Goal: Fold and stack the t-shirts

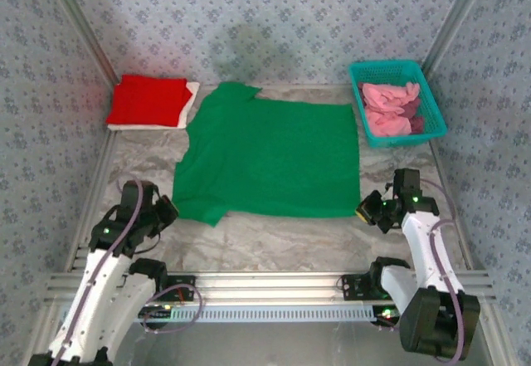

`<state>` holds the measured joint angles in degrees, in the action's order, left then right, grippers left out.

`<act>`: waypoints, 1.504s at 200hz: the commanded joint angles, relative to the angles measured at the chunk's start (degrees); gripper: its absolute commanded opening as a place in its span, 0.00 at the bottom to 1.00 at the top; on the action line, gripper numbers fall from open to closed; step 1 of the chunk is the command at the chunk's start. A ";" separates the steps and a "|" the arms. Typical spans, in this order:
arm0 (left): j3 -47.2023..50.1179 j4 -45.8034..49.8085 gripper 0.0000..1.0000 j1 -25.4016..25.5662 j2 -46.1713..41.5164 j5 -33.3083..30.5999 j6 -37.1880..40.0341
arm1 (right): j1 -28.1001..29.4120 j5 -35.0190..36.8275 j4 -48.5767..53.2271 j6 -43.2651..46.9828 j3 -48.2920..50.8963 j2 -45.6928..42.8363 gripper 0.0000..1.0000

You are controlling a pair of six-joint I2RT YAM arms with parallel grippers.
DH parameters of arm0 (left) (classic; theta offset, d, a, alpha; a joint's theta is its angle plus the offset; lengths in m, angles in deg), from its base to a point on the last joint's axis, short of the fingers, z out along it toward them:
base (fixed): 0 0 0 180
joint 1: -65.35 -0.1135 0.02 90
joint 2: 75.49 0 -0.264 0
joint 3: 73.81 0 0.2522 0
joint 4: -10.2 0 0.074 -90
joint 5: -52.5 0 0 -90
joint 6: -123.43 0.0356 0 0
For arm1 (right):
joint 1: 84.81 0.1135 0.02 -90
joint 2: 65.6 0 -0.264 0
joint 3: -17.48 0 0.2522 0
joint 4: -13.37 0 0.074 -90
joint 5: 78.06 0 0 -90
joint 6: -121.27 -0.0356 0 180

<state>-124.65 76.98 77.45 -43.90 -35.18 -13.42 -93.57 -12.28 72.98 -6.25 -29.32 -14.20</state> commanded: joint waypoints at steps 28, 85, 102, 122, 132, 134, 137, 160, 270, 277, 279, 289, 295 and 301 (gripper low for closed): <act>-5.03 4.51 0.00 3.00 -0.24 1.04 -0.86 | 0.73 2.65 3.42 0.15 -0.85 -3.38 0.00; -13.03 -7.06 0.00 4.04 17.79 2.61 7.78 | 0.84 3.29 -4.44 0.03 -6.00 2.19 0.00; -16.60 -11.15 0.00 3.73 25.74 4.18 11.17 | 0.93 4.37 -6.76 2.47 -7.99 6.88 0.00; -21.65 -13.77 0.00 2.90 33.28 4.42 15.34 | 1.06 6.08 -9.04 3.78 -10.17 11.59 0.00; -24.90 -13.80 0.00 2.50 37.30 5.11 17.91 | 1.17 7.16 -9.95 4.16 -11.38 13.67 0.00; -25.68 -13.74 0.00 2.43 38.01 5.05 18.35 | 1.28 7.39 -10.04 4.20 -11.64 14.05 0.00; -26.84 -13.74 0.00 2.41 39.23 4.91 19.10 | 1.34 7.71 -10.19 4.36 -12.00 14.68 0.00; -33.03 -13.36 0.00 1.72 46.55 4.96 23.35 | 1.77 10.17 -10.92 5.72 -14.52 18.96 0.00; -50.26 -5.45 0.00 0.29 61.42 4.53 35.52 | 2.49 7.25 -17.14 3.09 -18.70 30.15 0.00; -50.65 -5.41 0.00 0.29 61.90 5.09 35.59 | 2.45 6.97 -17.59 2.76 -18.95 30.57 0.00; -50.77 -5.43 0.00 0.29 61.98 5.13 35.55 | 2.45 6.82 -17.69 2.72 -19.03 30.69 0.00; -50.47 -6.06 0.00 0.29 62.26 4.87 35.58 | 2.34 6.41 -17.90 2.54 -19.40 31.23 0.00; -50.34 -6.51 0.00 0.29 62.36 4.71 35.60 | 2.38 6.31 -18.03 2.41 -19.59 31.55 0.00; -50.29 -6.71 0.00 0.29 62.59 4.70 35.75 | 2.34 6.21 -18.35 2.30 -19.68 31.88 0.00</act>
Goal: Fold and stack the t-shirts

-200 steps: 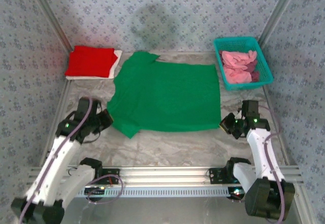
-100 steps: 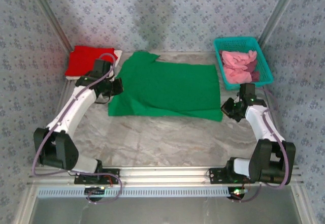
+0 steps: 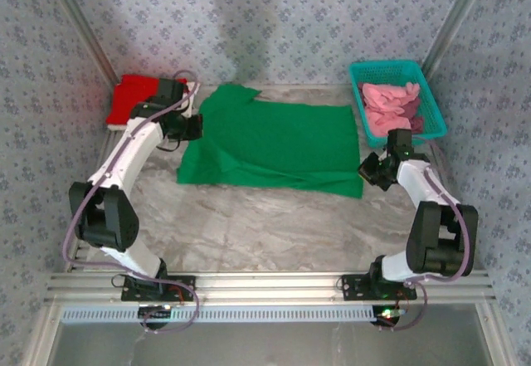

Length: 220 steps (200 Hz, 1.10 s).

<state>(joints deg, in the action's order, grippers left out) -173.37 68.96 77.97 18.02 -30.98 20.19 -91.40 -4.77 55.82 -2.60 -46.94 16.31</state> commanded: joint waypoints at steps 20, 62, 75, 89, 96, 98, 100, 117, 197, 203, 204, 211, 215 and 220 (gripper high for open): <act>-2.46 0.98 0.00 -0.23 2.02 0.42 2.40 | 0.18 -1.31 -1.87 -1.73 -2.26 2.25 0.00; -10.39 1.86 0.00 -0.32 9.64 -1.43 4.03 | 0.04 -1.87 -3.57 -5.14 -4.96 5.36 0.01; -15.23 2.66 0.00 -0.32 13.23 -2.40 5.09 | -0.49 -2.78 -3.79 -7.09 -7.14 6.97 0.03; -22.98 5.11 0.06 -0.32 17.80 -2.95 6.63 | -1.19 -4.27 -6.02 -9.94 -8.98 7.95 0.20; -27.96 7.10 0.23 -0.24 20.33 -3.41 7.15 | -1.38 -4.51 -6.48 -11.06 -10.28 8.26 0.33; -29.37 7.74 0.28 -0.25 21.04 -3.66 7.17 | -1.36 -4.59 -6.46 -11.29 -10.72 8.31 0.35; -30.79 8.51 0.34 -0.24 21.65 -3.83 7.23 | -1.35 -4.68 -6.39 -11.44 -11.12 8.32 0.36; -40.55 13.84 0.52 0.14 25.47 -4.37 7.22 | -1.25 -5.17 -5.81 -12.33 -14.54 7.61 0.36; 13.71 -17.10 0.51 0.12 -3.92 -1.87 -5.20 | 11.23 3.87 -6.87 -1.70 -0.08 -7.64 0.13; 16.34 -18.90 0.49 -0.25 -4.72 -0.93 -5.48 | 12.72 4.79 -6.89 -0.77 0.88 -7.15 0.09; 16.84 -19.25 0.48 -0.33 -4.82 -0.83 -5.48 | 12.91 4.90 -6.85 -0.77 1.07 -6.91 0.08; 19.09 -20.61 0.46 -0.77 -5.05 -0.71 -5.55 | 13.83 5.12 -7.15 -0.97 1.86 -5.34 0.05; 19.89 -21.08 0.46 -1.18 -4.76 -0.72 -5.70 | 14.22 4.92 -7.53 -1.14 2.09 -4.18 0.03; 20.54 -21.45 0.44 -1.83 -4.04 -0.42 -5.99 | 14.60 4.59 -8.14 -1.39 2.20 -2.76 0.01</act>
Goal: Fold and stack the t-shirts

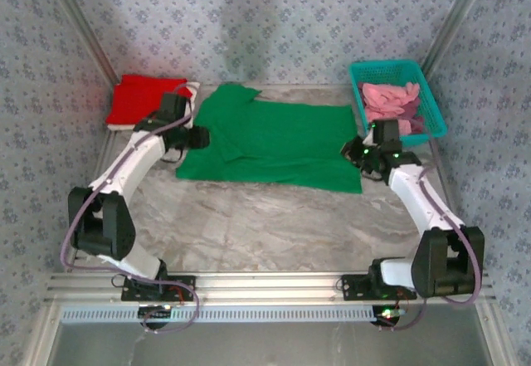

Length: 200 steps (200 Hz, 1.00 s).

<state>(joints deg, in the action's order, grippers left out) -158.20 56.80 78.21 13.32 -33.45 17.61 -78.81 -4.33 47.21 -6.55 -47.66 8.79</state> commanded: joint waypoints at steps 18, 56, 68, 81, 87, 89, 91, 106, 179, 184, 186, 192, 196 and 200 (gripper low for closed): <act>5.29 -11.17 0.39 -4.76 5.02 5.78 -4.71 | 3.84 4.70 -1.99 2.22 1.92 10.02 0.00; 3.08 -14.99 0.37 -6.44 11.57 7.37 -6.86 | 6.39 8.46 -0.95 0.51 -4.57 21.11 0.00; 2.40 -14.92 0.36 -6.53 13.53 7.63 -7.62 | 6.30 8.99 -0.97 -0.38 -5.76 23.68 0.00; 2.79 -15.11 0.36 -6.61 15.16 7.81 -8.29 | 6.05 8.88 -1.70 -1.26 -6.25 25.52 0.00; 3.39 -15.48 0.35 -6.60 15.60 7.85 -8.73 | 5.89 8.34 -2.12 -1.41 -6.23 26.07 0.00; 3.70 -15.73 0.35 -6.66 15.67 7.95 -8.85 | 5.87 8.25 -2.18 -1.52 -6.25 26.22 0.00; 4.04 -15.95 0.35 -6.70 15.75 8.11 -8.94 | 5.82 8.09 -2.24 -1.54 -6.27 26.37 0.00; 6.82 -17.81 0.35 -7.12 15.70 8.29 -9.87 | 5.69 8.12 -2.42 -1.77 -5.66 26.69 0.00; 30.94 -30.47 0.33 -11.94 6.07 15.90 -23.43 | 6.76 5.43 -5.62 -3.03 7.93 19.88 0.00; 32.42 -30.13 0.33 -11.98 4.95 15.82 -23.94 | 7.04 5.23 -5.78 -3.32 9.19 19.02 0.00; 32.91 -29.75 0.33 -11.94 4.41 15.68 -24.14 | 7.10 5.21 -5.76 -3.49 9.67 18.72 0.00; 34.52 -28.90 0.34 -11.97 2.83 15.34 -24.61 | 7.35 5.18 -5.86 -3.97 11.31 17.64 0.00; 35.65 -28.65 0.34 -11.94 1.69 15.48 -24.92 | 7.58 5.31 -5.88 -4.42 12.40 16.80 0.00; 36.67 -28.27 0.33 -11.90 0.42 15.53 -25.39 | 7.70 5.48 -5.84 -4.80 13.57 15.99 0.00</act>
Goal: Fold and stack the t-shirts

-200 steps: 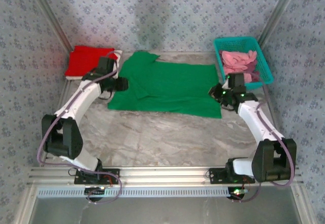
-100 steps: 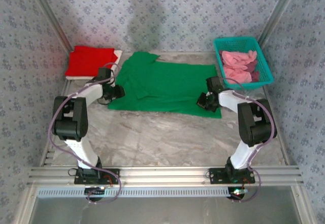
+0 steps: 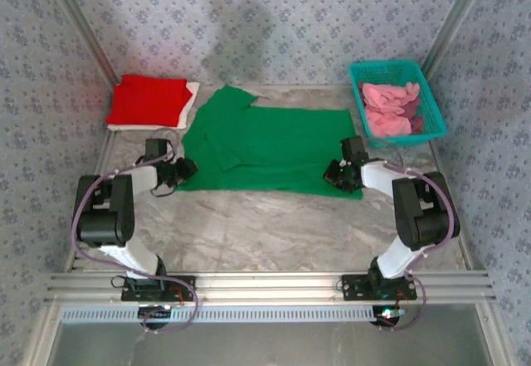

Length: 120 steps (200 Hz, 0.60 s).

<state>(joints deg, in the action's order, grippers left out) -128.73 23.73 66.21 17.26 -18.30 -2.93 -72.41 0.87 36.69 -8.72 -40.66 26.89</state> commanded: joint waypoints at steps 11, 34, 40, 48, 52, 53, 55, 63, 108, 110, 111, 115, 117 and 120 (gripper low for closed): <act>9.35 7.48 0.33 0.11 -7.60 -0.39 -6.15 | 1.66 0.67 4.93 -3.85 9.43 -4.73 0.00; 10.73 14.03 0.37 0.84 -16.94 -4.08 -5.87 | 2.39 0.82 5.43 -4.60 12.47 -8.74 0.00; 9.66 15.93 0.38 1.19 -18.71 -5.46 -4.99 | 2.54 0.92 5.96 -4.31 12.04 -9.30 0.00; 7.37 18.83 0.38 1.93 -20.30 -7.31 -3.62 | 2.75 1.26 6.72 -3.79 11.04 -9.81 0.00; 5.95 20.16 0.38 2.29 -20.77 -8.05 -2.71 | 2.84 1.31 6.98 -3.35 10.60 -10.07 0.00; 5.54 20.61 0.38 2.43 -20.85 -8.18 -2.51 | 2.87 1.31 7.06 -3.21 10.35 -10.10 0.00; 4.84 21.28 0.38 2.62 -20.99 -8.56 -1.94 | 2.93 1.38 7.29 -3.00 9.99 -10.19 0.00; 1.23 24.51 0.38 3.59 -21.12 -10.26 -0.45 | 3.22 1.62 7.99 -2.53 8.58 -10.72 0.00; -10.29 29.35 0.43 11.00 -18.98 -12.69 -0.18 | 4.82 4.83 11.20 -2.64 5.08 -16.78 0.00; -10.26 28.98 0.43 11.31 -18.67 -12.48 -0.33 | 4.89 5.01 11.23 -2.64 5.09 -17.00 0.00; -10.25 28.84 0.43 11.51 -18.49 -12.41 -0.44 | 4.90 5.09 11.25 -2.64 5.09 -17.13 0.00; -10.10 28.02 0.44 12.11 -17.76 -12.01 -0.71 | 4.91 5.52 11.10 -2.72 5.13 -17.53 0.00; -9.99 27.57 0.43 12.44 -17.45 -11.82 -0.90 | 4.91 5.68 11.09 -2.72 5.17 -17.67 0.00; -9.89 27.04 0.44 12.86 -16.68 -11.62 -1.17 | 4.90 5.95 11.00 -2.79 5.30 -17.93 0.00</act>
<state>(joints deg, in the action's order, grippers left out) -138.31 48.30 76.05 -2.26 -29.45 -3.67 -67.93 3.32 44.54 -11.58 -33.78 11.96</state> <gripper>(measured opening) 0.432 0.066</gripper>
